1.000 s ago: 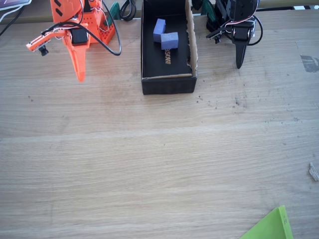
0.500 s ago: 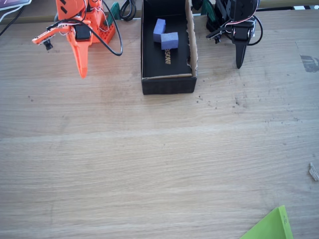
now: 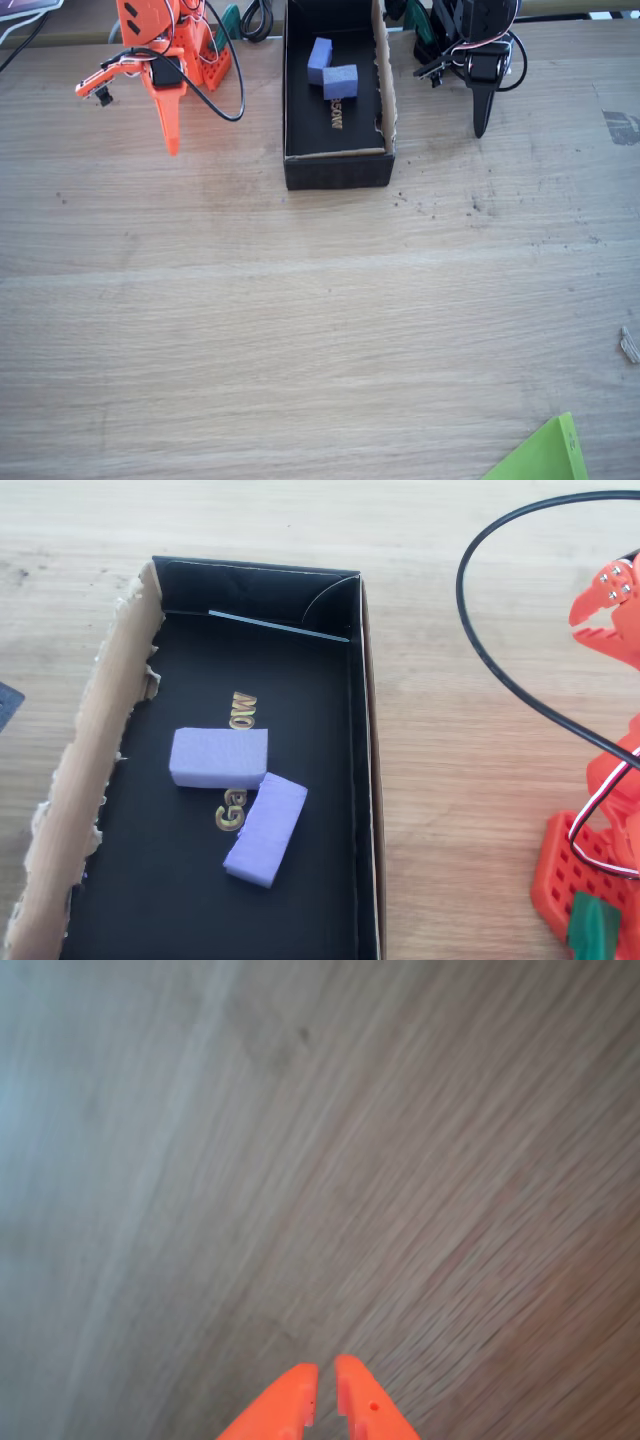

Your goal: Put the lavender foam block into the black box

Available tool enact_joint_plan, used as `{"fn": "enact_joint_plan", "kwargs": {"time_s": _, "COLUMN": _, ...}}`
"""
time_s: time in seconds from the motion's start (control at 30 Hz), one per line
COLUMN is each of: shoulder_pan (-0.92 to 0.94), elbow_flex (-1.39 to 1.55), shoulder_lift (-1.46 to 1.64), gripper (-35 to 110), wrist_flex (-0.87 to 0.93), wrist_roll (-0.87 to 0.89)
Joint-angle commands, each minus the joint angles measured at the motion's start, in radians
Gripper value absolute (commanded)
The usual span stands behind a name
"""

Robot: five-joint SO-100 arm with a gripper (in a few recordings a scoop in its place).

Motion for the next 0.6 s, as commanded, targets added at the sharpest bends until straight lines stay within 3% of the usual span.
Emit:
{"fn": "enact_joint_plan", "kwargs": {"time_s": 0.0, "shoulder_pan": 0.003, "elbow_flex": 0.003, "shoulder_lift": 0.012, "gripper": 0, "wrist_flex": 0.006, "wrist_roll": -0.032}}
{"fn": "enact_joint_plan", "kwargs": {"time_s": 0.17, "shoulder_pan": 0.021, "elbow_flex": 0.003, "shoulder_lift": 0.012, "gripper": 0, "wrist_flex": 0.095, "wrist_roll": -0.219}}
{"fn": "enact_joint_plan", "kwargs": {"time_s": 0.57, "shoulder_pan": 0.006, "elbow_flex": 0.003, "shoulder_lift": 0.012, "gripper": 0, "wrist_flex": 0.127, "wrist_roll": -0.330}}
